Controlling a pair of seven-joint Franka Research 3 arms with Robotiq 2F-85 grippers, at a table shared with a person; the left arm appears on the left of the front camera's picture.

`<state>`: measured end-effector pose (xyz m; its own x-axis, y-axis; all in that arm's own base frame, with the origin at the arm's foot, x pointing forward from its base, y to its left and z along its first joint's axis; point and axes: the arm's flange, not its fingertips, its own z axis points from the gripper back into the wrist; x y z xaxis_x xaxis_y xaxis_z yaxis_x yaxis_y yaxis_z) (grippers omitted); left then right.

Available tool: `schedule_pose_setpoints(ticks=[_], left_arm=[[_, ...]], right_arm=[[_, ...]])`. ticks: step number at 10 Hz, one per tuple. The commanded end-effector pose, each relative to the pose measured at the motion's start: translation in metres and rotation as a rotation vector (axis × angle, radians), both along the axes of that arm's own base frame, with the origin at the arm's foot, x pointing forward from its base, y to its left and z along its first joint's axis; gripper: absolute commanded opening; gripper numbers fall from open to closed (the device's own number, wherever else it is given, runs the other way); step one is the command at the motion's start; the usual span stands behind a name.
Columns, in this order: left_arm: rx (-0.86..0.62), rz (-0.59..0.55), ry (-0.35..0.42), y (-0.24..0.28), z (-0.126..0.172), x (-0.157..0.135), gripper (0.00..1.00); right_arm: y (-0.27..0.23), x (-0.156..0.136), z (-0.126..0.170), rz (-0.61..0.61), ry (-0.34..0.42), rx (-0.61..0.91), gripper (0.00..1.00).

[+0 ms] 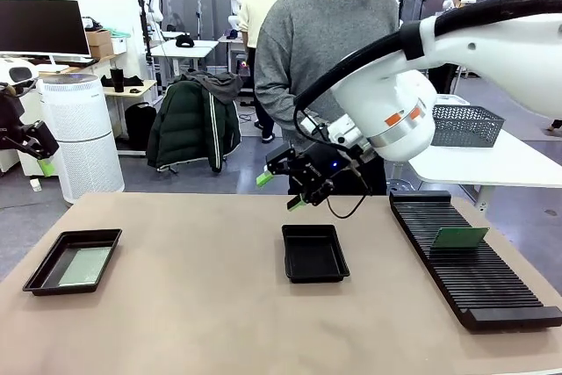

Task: Inspect and transfer BCBs to ESD trays.
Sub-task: Pick up the Blank PCB from the PCB Rack and place it in the right ESD tray.

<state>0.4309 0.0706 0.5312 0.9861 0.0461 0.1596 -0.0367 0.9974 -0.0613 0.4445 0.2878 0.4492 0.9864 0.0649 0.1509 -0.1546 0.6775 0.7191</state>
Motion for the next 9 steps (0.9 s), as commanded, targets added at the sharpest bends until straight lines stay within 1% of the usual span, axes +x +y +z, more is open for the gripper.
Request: schedule_pose_setpoints(ticks=[1, 5, 7, 9], left_arm=[[0.000, -0.004, -0.002, 0.001, -0.001, 0.000, 1.00], [0.000, -0.004, -0.002, 0.001, -0.001, 0.000, 1.00], [0.000, -0.004, -0.002, 0.001, -0.001, 0.000, 1.00], [0.000, -0.004, -0.002, 0.001, -0.001, 0.000, 1.00]], right_arm=[[-0.032, -0.012, 0.022, 0.023, -0.016, -0.027, 1.00], [-0.101, -0.020, 0.076, 0.116, -0.166, -0.204, 1.00], [-0.130, -0.022, 0.098, 0.201, -0.212, -0.293, 1.00], [-0.164, -0.024, 0.121, 0.268, -0.285, -0.376, 1.00]])
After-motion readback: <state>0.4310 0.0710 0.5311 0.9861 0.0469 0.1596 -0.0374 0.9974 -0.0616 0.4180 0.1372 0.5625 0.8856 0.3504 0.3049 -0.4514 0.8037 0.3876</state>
